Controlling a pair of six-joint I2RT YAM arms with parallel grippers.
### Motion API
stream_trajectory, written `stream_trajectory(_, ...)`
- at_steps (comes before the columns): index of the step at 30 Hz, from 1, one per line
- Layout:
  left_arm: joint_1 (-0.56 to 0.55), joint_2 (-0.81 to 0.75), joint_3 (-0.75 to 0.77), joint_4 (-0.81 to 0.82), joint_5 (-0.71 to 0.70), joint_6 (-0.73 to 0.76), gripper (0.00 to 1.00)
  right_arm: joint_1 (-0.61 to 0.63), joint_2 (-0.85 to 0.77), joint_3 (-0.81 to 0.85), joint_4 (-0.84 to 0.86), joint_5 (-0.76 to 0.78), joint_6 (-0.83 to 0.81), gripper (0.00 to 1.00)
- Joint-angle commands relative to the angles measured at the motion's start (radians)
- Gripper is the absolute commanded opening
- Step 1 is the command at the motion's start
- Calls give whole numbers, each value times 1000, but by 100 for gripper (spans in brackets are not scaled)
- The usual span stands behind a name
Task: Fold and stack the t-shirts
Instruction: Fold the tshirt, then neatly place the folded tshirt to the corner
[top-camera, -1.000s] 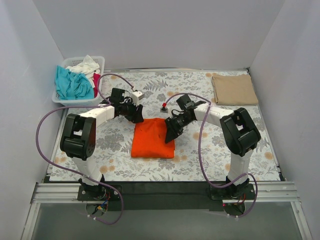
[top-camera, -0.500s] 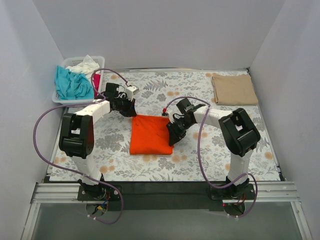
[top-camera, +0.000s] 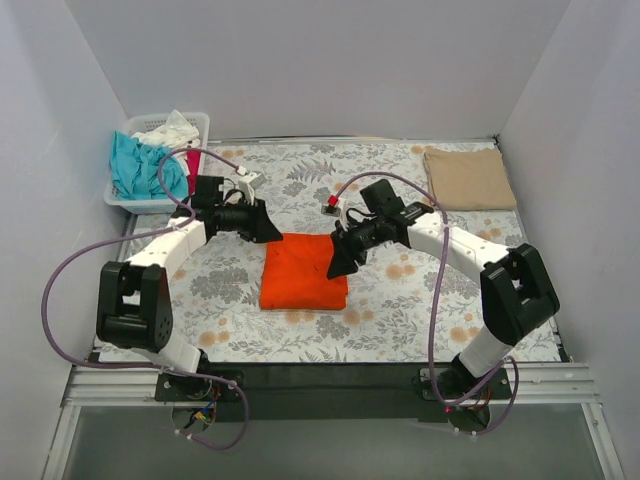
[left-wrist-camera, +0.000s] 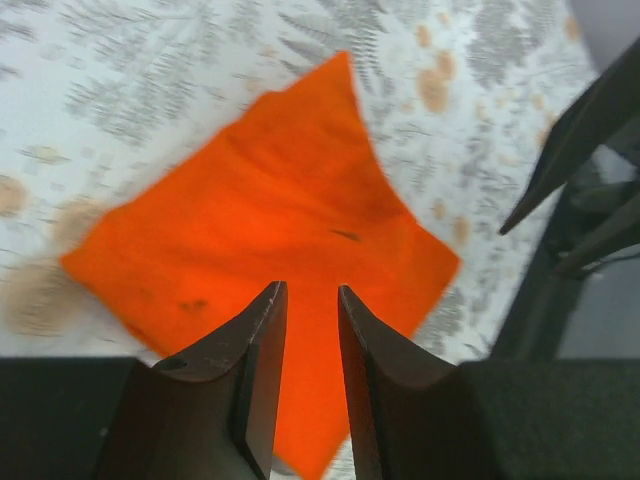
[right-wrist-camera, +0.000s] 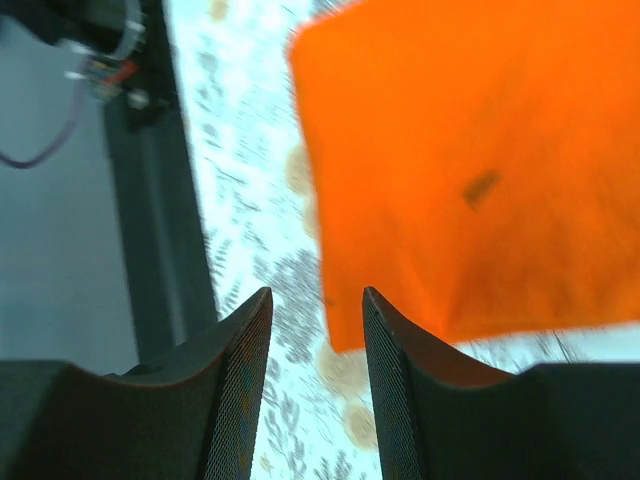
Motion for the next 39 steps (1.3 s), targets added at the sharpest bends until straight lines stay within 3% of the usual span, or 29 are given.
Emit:
stream_trajectory(1, -5, -94, -128, 72, 225, -231, 27, 51, -5, -31, 104, -165, 101, 41)
stream_trajectory(7, -8, -110, -357, 210, 245, -410, 26, 80, 146, -91, 208, -199, 164, 40)
stream_trajectory(13, 10, 10, -454, 257, 164, -438, 25, 65, 325, -132, 211, -126, 123, 38)
stream_trajectory(16, 38, 77, -422, 213, 84, -408, 25, 35, 339, -143, 206, -54, 115, 38)
stream_trajectory(21, 107, 163, -341, 182, 101, -377, 24, -5, 304, -84, 122, 8, 59, 38)
stream_trajectory(25, 107, 70, -301, 180, 239, -311, 24, -5, 230, -21, -5, -81, -50, 38)
stream_trajectory(26, 104, 45, -293, 182, 321, -303, 25, -8, 200, -4, -16, -104, -55, 38)
stream_trajectory(28, 89, -24, -267, 188, 351, -291, 25, -15, 175, 61, -15, -147, -38, 39)
stream_trajectory(32, 80, -13, -245, 328, 311, -427, 25, -24, 216, 163, 107, -130, 92, 40)
stream_trajectory(39, 76, 168, -173, 554, 212, -544, 26, -85, 428, 298, 224, -54, 193, 40)
